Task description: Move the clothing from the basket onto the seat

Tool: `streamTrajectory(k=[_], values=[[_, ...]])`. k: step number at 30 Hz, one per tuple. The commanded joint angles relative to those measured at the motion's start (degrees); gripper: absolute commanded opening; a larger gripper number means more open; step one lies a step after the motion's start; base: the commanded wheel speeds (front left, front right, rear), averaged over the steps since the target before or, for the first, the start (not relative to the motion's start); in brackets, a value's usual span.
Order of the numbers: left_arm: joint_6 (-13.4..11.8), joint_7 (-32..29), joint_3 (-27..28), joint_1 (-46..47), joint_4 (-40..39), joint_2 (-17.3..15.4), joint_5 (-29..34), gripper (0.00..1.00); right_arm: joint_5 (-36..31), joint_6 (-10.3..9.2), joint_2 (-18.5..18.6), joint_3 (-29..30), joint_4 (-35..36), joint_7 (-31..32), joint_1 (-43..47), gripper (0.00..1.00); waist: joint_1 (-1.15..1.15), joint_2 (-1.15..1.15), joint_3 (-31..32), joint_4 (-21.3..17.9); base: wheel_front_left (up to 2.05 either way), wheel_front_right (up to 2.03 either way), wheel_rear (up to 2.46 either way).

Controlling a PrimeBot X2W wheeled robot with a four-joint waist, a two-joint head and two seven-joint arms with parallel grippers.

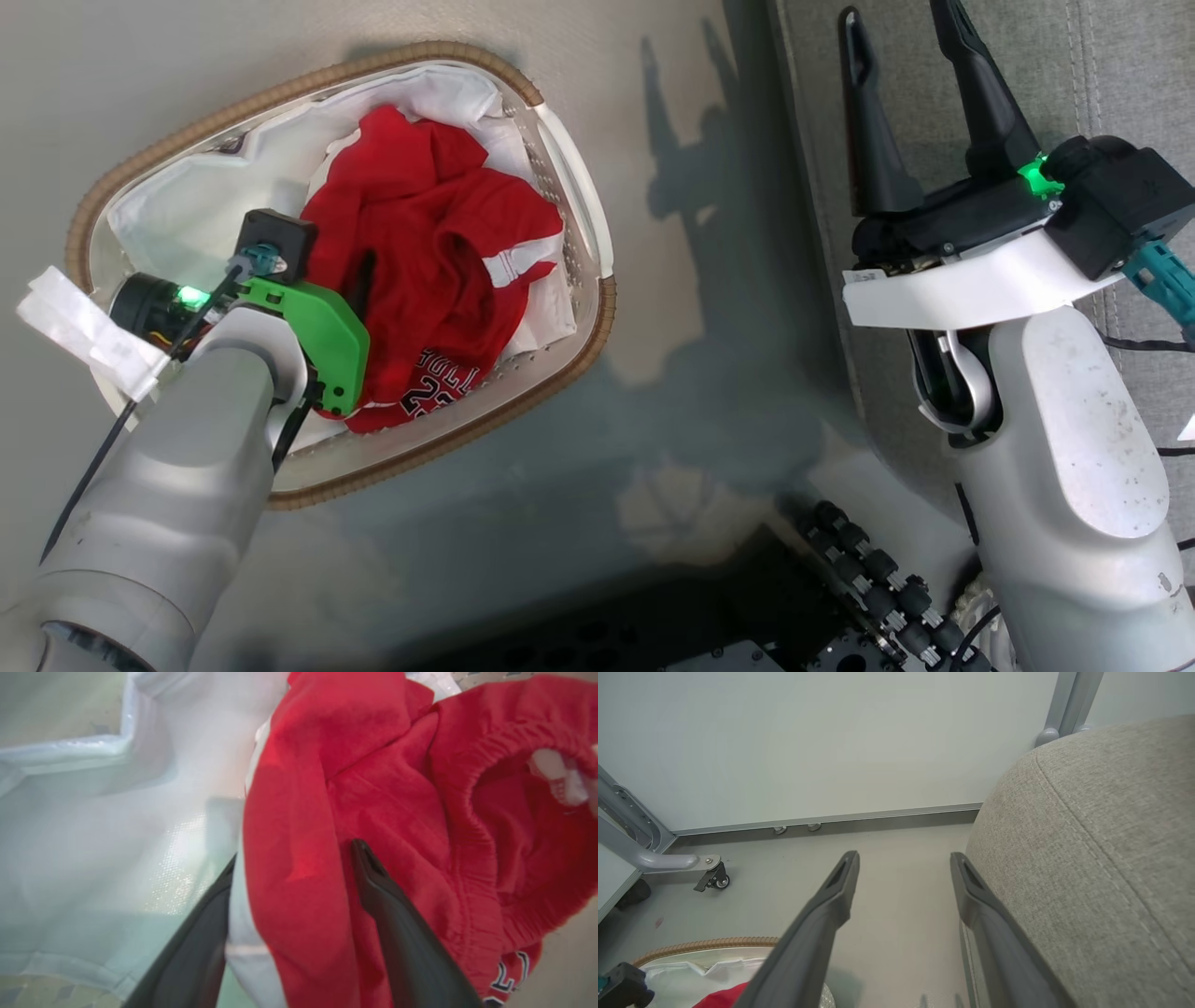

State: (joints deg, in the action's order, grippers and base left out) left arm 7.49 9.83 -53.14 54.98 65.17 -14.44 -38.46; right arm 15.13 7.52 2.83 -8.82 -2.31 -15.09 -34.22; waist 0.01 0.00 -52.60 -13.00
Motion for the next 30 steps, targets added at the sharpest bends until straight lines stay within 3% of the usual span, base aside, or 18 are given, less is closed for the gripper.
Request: streamTrajectory(k=[1, 2, 3, 4, 12, 16, 21, 30], values=[[-0.02, -0.14, -0.97, 0.01, -0.60, -0.33, -0.66, 1.00, 0.27, -0.06, 0.16, -0.19, -0.23, -0.11, 0.68, 1.00, -0.01, 0.00, 0.49, -0.09, 0.00, 0.00, 0.00], [-0.02, -0.16, -2.08, -0.46, -1.03, -0.52, -0.90, 0.78, 0.34, -0.06, 0.17, -0.23, -0.49, -0.11, 0.74, 1.00, -0.01, 0.00, 0.91, -0.11, 0.00, 0.00, 0.00], [-0.02, 0.01, -3.02, -0.85, -1.51, -0.57, -1.21, 0.24, 0.36, -0.06, 0.18, -0.26, -0.74, -0.11, 0.78, 1.00, -0.01, 0.00, 1.28, -0.13, 0.00, 0.00, 0.00], [-0.02, 0.32, -3.81, -1.34, -1.89, -0.62, -1.93, 0.00, 0.37, -0.06, 0.17, -0.24, -0.99, -0.11, 0.82, 1.00, -0.01, 0.00, 1.90, -0.11, 0.00, 0.00, 0.00], [-0.02, 4.19, -7.19, -4.76, -4.29, 0.41, -5.98, 0.00, 0.10, -0.06, 0.17, -0.58, -3.50, -0.11, 2.19, 1.00, -0.01, 0.00, 8.91, 0.81, 0.00, 0.00, 0.00], [-0.02, 5.38, -6.04, -6.56, -5.10, 1.14, -6.95, 0.00, -0.09, -0.06, 0.18, -0.95, -5.25, -0.11, 3.33, 1.00, -0.01, 0.00, 13.71, 1.51, 0.00, 0.00, 0.00], [-0.44, 5.35, 0.69, -10.28, -10.83, 1.51, -5.37, 0.00, -0.77, -0.06, 0.19, -0.94, -7.52, -0.11, 5.58, 1.00, -0.01, 0.00, 19.95, 3.28, 0.00, 0.00, 0.00], [-1.48, 5.32, 13.26, -20.92, -23.66, 3.29, 4.05, 0.00, 0.48, -0.06, 0.21, -0.58, -11.53, -0.11, 10.66, 1.00, -0.01, 0.00, 31.26, 6.79, 0.00, 0.00, 0.00]])
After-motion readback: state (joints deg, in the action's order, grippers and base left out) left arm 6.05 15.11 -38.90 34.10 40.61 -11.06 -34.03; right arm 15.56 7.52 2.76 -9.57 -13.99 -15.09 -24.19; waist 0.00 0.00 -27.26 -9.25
